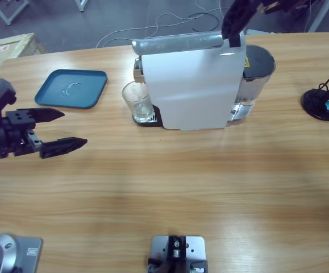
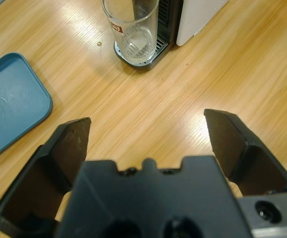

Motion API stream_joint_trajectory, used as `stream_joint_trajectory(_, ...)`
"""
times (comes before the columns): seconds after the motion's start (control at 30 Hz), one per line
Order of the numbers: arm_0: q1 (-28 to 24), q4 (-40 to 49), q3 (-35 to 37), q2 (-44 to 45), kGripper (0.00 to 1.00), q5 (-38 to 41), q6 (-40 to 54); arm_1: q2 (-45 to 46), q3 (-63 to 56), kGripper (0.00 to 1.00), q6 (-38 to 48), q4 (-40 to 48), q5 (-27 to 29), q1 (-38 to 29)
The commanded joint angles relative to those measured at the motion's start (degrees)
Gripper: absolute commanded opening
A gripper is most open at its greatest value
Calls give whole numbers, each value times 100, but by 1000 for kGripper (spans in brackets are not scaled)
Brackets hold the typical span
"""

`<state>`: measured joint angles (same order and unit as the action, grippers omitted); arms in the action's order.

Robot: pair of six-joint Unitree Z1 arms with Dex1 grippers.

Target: Pour coffee

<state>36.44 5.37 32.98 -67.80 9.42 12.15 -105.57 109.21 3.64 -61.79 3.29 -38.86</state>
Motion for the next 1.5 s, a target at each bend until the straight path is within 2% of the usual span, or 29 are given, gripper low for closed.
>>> stream_joint_trajectory(0.03,47,-106,-177,-205,982,-46,-69,-201,-238,1000,75,130,17,-77)
stream_joint_trajectory(0.8,47,-124,-165,-212,982,16,-21,-145,-347,1000,75,158,117,-69)
stream_joint_trajectory(0.97,47,-122,-133,-239,982,26,-19,367,-491,1000,114,278,135,-69)
stream_joint_trajectory(1.23,47,-115,-170,-207,982,95,-28,2501,-3197,1000,402,1795,254,-394)
stream_joint_trajectory(1.43,110,-117,-177,-392,982,387,-28,3601,-5405,1000,462,3279,191,-631)
stream_joint_trajectory(1.5,124,-115,-165,-383,982,385,-28,3745,-5823,1000,462,3505,126,-647)
